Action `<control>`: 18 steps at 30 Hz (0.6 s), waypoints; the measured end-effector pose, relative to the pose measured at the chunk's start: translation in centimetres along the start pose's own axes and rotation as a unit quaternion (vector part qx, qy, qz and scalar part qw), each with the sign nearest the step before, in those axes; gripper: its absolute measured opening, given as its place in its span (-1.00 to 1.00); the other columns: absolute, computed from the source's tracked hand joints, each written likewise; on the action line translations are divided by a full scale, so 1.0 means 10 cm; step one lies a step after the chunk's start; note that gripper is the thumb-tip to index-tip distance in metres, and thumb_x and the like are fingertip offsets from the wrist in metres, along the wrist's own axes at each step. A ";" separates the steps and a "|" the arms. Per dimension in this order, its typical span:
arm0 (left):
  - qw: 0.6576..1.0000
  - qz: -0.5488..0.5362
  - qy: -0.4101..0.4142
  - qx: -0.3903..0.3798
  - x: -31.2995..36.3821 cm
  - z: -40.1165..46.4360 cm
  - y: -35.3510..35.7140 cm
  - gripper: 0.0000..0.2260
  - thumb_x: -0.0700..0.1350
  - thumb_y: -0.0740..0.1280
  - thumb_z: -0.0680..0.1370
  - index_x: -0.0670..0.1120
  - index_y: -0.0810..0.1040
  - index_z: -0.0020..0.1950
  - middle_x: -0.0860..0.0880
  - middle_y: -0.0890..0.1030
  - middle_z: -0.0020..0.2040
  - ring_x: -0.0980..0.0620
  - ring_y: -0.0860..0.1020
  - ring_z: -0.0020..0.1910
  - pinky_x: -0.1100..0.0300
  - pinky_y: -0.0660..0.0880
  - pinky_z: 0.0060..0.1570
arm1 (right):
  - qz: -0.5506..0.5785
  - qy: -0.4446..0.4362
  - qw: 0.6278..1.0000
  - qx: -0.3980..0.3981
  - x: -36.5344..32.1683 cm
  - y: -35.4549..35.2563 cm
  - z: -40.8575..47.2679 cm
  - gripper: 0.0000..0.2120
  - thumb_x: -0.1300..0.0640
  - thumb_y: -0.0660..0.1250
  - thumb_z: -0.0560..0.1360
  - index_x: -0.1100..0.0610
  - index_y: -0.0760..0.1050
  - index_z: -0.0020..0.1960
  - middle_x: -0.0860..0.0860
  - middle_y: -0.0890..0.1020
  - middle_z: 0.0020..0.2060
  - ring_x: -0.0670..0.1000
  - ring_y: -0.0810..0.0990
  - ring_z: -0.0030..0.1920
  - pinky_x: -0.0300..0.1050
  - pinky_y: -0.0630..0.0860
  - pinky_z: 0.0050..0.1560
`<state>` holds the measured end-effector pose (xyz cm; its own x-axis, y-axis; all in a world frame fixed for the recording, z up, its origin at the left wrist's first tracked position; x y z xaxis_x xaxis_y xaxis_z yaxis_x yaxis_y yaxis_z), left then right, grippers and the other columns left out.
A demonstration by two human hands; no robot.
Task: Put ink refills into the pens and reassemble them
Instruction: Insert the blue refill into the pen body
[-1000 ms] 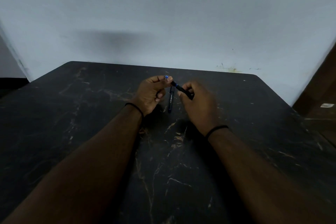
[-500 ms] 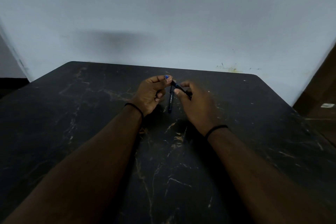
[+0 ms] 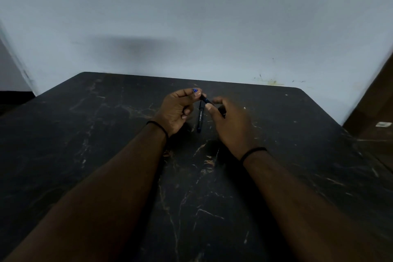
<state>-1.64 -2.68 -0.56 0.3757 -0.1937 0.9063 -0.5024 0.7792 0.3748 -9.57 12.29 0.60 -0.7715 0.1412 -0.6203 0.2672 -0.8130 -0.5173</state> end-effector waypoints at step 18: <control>1.000 0.001 -0.008 0.000 0.00 0.00 0.00 -0.90 -0.23 0.36 0.55 -0.16 0.64 0.03 -0.12 0.71 -0.04 0.17 0.27 -0.58 0.34 0.20 -0.60 | 0.006 0.021 1.000 0.005 0.02 -0.01 -0.02 -0.76 0.01 0.47 0.47 -0.08 0.38 -0.10 -0.19 0.49 -0.30 -0.24 0.48 -0.28 -0.24 0.36 -0.31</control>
<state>-1.67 -2.70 -0.60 0.3633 -0.2019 0.9096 -0.5029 0.7793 0.3738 -9.62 12.50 0.45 -0.7430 0.1556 -0.6509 0.2693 -0.8208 -0.5037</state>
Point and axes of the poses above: each hand's wrist, its own z-axis towards the middle knuckle, its own y-axis out of the palm, x = y × z, the point moved 5 cm from there along z, towards the middle knuckle
